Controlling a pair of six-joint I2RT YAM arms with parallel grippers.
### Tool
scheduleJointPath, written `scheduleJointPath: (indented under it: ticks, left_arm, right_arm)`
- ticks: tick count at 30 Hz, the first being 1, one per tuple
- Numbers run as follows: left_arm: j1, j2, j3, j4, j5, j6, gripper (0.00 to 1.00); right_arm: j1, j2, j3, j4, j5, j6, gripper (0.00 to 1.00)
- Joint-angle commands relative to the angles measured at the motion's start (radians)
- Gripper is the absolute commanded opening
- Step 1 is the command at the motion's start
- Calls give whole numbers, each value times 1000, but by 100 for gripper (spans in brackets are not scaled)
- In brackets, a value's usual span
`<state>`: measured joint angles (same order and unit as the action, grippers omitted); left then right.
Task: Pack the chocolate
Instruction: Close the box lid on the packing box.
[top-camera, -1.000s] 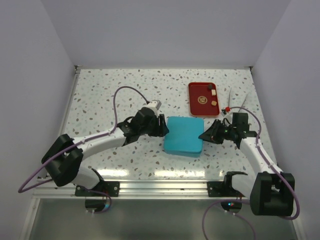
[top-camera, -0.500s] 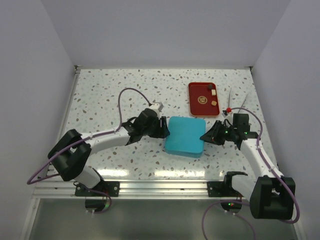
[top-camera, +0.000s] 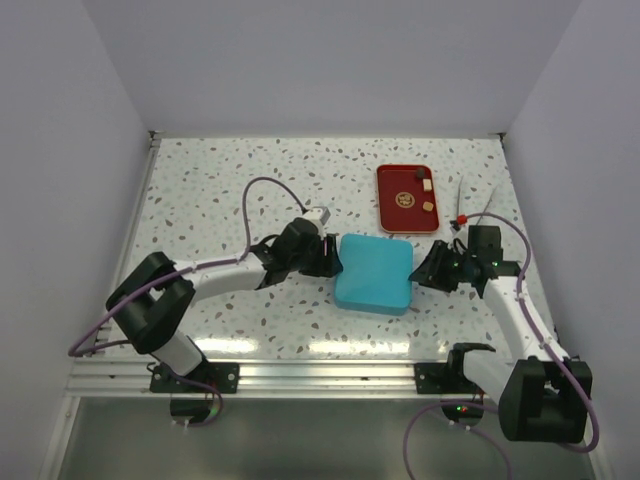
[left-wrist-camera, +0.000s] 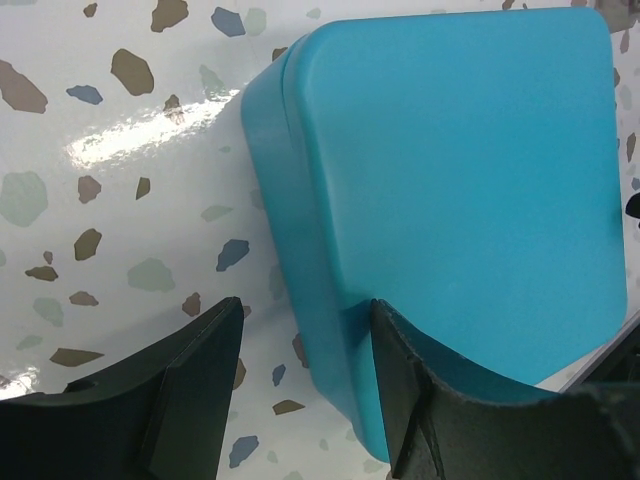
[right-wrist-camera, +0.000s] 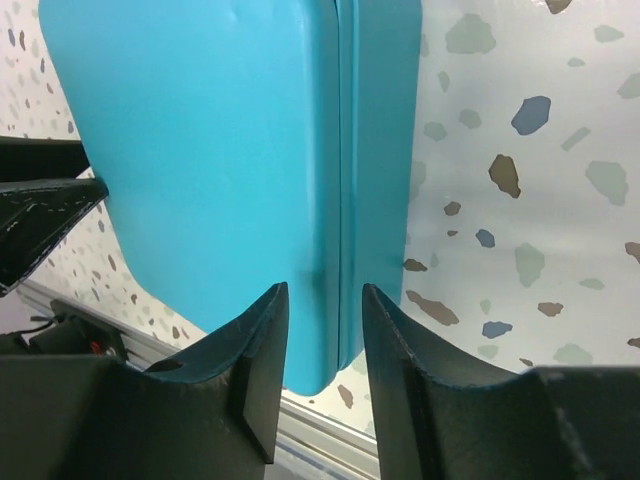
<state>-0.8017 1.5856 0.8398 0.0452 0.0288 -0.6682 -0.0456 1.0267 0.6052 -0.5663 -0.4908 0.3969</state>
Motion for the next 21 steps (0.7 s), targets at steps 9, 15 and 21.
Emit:
scheduleJointPath:
  ticks: [9, 15, 21]
  left_arm:
    - [-8, 30, 59, 64, 10, 24, 59]
    - [-10, 25, 76, 50, 13, 25, 57]
    - [-11, 24, 87, 42, 36, 25, 53]
  right_arm:
    - [-2, -17, 51, -32, 64, -29, 48]
    - [-4, -14, 61, -44, 95, -43, 49]
    - [-2, -5, 62, -34, 90, -41, 49]
